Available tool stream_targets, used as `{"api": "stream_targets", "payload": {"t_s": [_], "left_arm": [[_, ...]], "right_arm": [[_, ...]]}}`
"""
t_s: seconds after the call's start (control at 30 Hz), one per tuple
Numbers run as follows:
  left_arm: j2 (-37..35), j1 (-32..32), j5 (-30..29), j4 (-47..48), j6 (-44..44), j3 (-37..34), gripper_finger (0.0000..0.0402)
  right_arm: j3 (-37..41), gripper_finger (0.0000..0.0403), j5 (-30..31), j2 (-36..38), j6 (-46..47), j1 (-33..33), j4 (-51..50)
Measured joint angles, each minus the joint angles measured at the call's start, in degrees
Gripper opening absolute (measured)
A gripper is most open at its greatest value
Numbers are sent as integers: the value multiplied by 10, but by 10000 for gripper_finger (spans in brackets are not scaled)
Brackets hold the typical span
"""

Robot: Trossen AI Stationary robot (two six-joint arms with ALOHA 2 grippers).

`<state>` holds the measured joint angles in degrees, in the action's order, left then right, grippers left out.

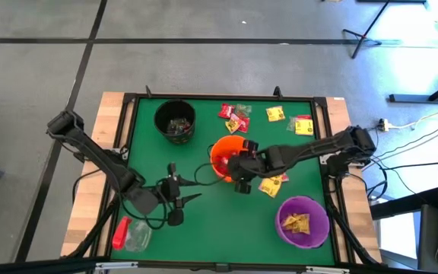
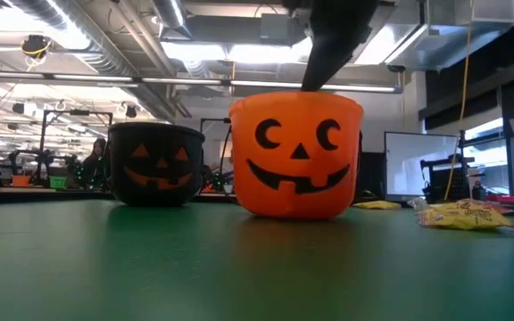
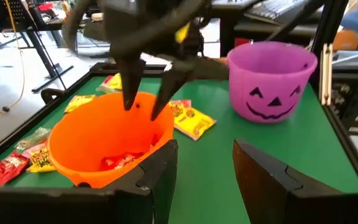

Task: Sort candy
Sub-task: Adjust the orange bin

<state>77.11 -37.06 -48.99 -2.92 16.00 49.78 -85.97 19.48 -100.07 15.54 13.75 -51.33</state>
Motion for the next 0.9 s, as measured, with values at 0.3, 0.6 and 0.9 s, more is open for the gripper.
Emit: {"api": "stream_targets", "payload": {"t_s": [0.3,0.6,0.9], "left_arm": [[-12,-10,-26,-5,-4,0,149],[-64,-34,-15,2,-61,0,149],[-68,-35,-32,31,-66,0,149]], "right_arm": [[0,208,-28,1,-19,43,41],[55,208,-20,-6,0,22,96],[89,140,-39,-6,-10,5,132]]}}
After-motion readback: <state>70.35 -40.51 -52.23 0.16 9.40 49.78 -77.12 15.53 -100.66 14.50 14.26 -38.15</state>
